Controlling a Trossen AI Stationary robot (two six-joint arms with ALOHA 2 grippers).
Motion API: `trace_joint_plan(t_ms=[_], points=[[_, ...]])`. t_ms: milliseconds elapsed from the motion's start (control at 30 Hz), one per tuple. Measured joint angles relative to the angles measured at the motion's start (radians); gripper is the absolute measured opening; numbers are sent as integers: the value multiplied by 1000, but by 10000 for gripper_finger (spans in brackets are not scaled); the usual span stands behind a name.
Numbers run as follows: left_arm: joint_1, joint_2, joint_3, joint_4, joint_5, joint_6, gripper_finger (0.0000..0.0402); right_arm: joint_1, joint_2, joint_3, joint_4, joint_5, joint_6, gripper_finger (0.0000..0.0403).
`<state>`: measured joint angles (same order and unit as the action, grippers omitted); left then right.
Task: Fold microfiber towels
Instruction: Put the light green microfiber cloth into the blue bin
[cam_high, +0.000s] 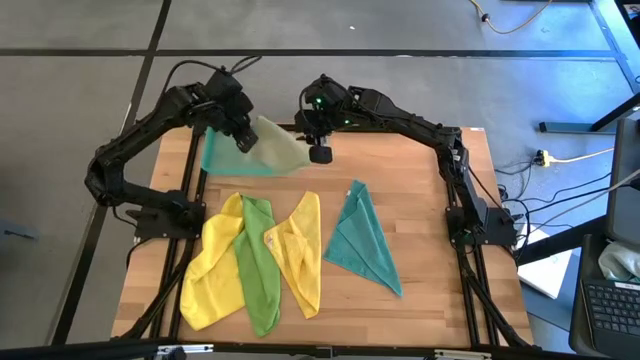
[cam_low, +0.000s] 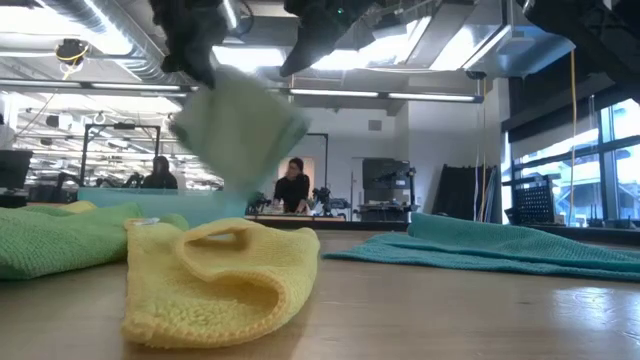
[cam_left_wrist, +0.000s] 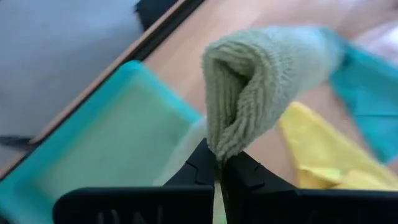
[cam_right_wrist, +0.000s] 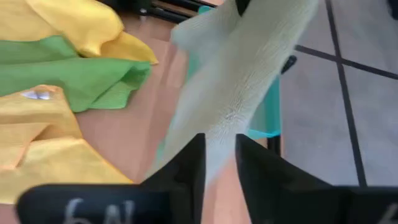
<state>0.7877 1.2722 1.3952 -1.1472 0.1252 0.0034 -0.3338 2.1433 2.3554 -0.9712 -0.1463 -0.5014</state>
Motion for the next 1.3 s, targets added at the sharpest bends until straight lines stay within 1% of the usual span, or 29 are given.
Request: trace_joint_plan(t_ms=[100,233,300,433,467,567,633,833,1000,1100,1300], points=[[48,27,0,-17,-34,11,0,1,0,0,2,0,0,121],[110,71,0,-33,-36,7,0,1,0,0,5,-1,0,134],[122,95,0,-50,-21,1,0,1,0,0,4,-1,0,135],[129,139,0,-72,41,-25,0,1,0,0,-1,-1,25,131],[129,150,0,-79,32,-18,0,1,0,0,-1,-1,32,129],[131,190,0,-76,-52,21,0,1,0,0,-1,-2,59,127],[142,216,0,-63,-77,40,0,1,0,0,-1,-3,75,126],[202,281,0,-12,-93,77,0,1,0,0,-13,-5,107,126],[268,317,-1,-4,-139,115,0,1,0,0,-46,-5,128,126],[312,330,-1,22,-138,115,0,2,0,0,-53,-5,134,126],[381,360,-1,9,-142,138,0,4,0,0,-53,-5,140,126]])
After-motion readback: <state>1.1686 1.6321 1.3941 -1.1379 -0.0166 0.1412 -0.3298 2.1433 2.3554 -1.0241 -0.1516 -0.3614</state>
